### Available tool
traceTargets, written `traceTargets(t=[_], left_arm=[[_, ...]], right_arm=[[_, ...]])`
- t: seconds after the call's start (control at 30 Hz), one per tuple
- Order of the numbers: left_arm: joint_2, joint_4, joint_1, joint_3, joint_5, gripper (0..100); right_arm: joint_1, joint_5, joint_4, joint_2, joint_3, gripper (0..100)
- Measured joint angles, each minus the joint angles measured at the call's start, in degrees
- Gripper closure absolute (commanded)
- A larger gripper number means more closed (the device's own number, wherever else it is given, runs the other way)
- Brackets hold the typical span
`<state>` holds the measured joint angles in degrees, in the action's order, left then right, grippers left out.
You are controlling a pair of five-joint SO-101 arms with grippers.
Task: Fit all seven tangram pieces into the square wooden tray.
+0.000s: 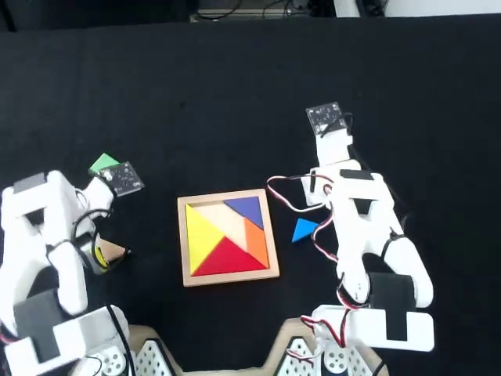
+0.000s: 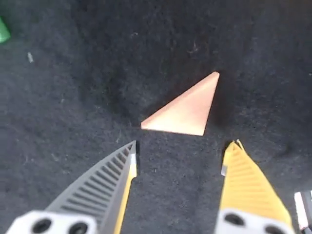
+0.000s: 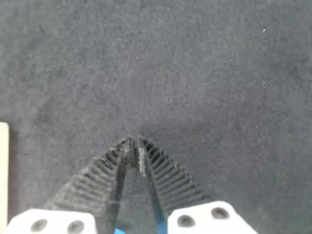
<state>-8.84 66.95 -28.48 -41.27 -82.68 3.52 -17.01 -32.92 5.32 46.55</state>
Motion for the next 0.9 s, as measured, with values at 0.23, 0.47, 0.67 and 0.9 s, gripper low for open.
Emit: traceTargets(t=[0.23, 0.47, 0.67, 0.9], left_arm=[[1.1, -0.3, 0.5, 0.3, 0.0, 72], [1.2, -12.5, 2.6, -6.9, 0.4, 72], [0.3, -16.9, 3.3, -9.1, 1.9, 72], [1.3, -16.9, 4.6, -7.7, 2.2, 72]], right_arm=[[0.0, 0.0, 0.0, -0.2, 0.0, 98.7], [0.0, 0.0, 0.0, -0.2, 0.0, 98.7], [0.0, 0.0, 0.0, -0.2, 0.0, 98.7], [0.0, 0.0, 0.0, -0.2, 0.0, 98.7]])
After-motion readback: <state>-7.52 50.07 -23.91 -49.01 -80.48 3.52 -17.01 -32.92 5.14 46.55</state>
